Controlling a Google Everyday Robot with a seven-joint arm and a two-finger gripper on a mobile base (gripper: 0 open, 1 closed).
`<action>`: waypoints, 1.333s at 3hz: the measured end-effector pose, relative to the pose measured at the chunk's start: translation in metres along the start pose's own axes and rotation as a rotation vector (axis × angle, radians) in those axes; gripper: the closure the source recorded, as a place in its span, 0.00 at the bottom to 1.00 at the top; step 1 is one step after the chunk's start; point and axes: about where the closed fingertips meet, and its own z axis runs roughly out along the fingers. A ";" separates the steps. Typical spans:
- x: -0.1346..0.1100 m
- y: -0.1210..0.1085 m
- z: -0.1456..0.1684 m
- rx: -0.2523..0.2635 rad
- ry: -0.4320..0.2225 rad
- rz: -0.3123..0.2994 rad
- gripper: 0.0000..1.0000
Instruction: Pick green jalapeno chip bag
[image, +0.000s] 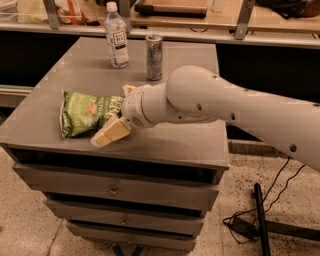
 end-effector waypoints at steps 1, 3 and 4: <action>0.010 -0.002 0.010 -0.012 0.008 0.021 0.17; 0.020 0.000 0.013 -0.043 0.003 0.055 0.64; 0.019 0.000 0.013 -0.043 0.003 0.056 0.87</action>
Offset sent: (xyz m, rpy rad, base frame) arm 0.0113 -0.0036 -0.0326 0.0266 0.0751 0.0078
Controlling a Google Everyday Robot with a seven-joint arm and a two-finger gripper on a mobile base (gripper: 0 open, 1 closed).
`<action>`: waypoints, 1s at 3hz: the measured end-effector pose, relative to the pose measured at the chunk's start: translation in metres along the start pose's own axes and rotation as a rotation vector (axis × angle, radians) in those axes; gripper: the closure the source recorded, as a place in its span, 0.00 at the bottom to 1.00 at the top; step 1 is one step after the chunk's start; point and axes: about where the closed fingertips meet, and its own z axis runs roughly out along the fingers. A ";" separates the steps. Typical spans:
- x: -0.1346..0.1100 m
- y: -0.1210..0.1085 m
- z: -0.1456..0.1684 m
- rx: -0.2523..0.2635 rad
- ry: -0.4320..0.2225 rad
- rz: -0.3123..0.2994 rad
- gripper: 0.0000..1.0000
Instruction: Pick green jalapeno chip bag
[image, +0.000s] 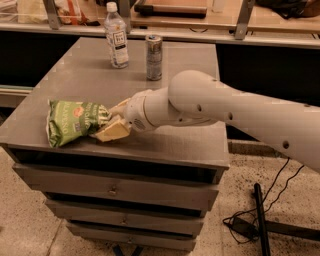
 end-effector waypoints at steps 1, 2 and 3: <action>0.000 0.000 0.000 0.000 0.000 0.000 1.00; 0.000 0.000 0.000 0.000 0.000 0.000 1.00; -0.001 0.000 0.000 0.000 0.000 0.000 1.00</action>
Offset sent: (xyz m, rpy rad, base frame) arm -0.0162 -0.0138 0.1095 0.2274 0.1057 -0.0454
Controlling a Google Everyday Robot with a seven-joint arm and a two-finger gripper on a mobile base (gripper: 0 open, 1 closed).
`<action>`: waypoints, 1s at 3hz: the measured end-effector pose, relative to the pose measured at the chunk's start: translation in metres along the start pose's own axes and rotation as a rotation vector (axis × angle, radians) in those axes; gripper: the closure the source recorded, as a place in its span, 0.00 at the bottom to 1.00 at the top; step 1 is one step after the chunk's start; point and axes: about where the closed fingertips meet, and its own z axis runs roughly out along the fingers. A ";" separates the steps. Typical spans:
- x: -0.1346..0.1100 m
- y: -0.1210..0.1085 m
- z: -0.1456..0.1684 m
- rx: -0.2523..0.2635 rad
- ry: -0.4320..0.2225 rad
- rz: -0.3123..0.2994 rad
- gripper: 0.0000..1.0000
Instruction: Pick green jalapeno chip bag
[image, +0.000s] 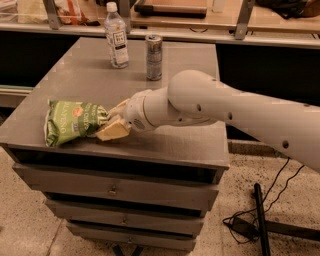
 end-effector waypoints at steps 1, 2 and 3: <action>0.000 0.000 0.000 0.000 0.000 0.000 1.00; 0.000 0.000 0.000 0.000 0.000 0.000 1.00; 0.000 0.000 0.000 0.000 0.000 0.000 1.00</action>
Offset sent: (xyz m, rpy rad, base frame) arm -0.0244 -0.0116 0.1588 0.4119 0.1232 0.0148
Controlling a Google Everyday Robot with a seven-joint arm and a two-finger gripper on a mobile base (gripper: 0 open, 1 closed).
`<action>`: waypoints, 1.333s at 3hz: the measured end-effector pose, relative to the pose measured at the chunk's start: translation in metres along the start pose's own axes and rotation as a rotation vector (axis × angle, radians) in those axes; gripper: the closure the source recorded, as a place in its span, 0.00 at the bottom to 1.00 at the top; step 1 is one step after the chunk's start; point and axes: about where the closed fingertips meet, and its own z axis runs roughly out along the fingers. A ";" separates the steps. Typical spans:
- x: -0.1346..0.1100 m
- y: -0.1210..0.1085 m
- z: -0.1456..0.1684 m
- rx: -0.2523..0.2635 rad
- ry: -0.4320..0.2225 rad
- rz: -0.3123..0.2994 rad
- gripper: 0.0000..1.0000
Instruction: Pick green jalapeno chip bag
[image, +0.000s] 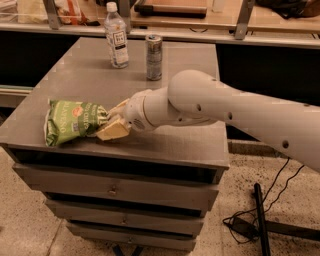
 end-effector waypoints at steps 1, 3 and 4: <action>-0.003 0.000 -0.002 -0.003 -0.009 0.005 1.00; -0.077 0.004 -0.047 -0.066 -0.210 0.122 1.00; -0.077 0.004 -0.047 -0.066 -0.210 0.122 1.00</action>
Offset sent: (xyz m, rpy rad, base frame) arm -0.0252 -0.0092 0.1887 0.5038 0.1032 0.0623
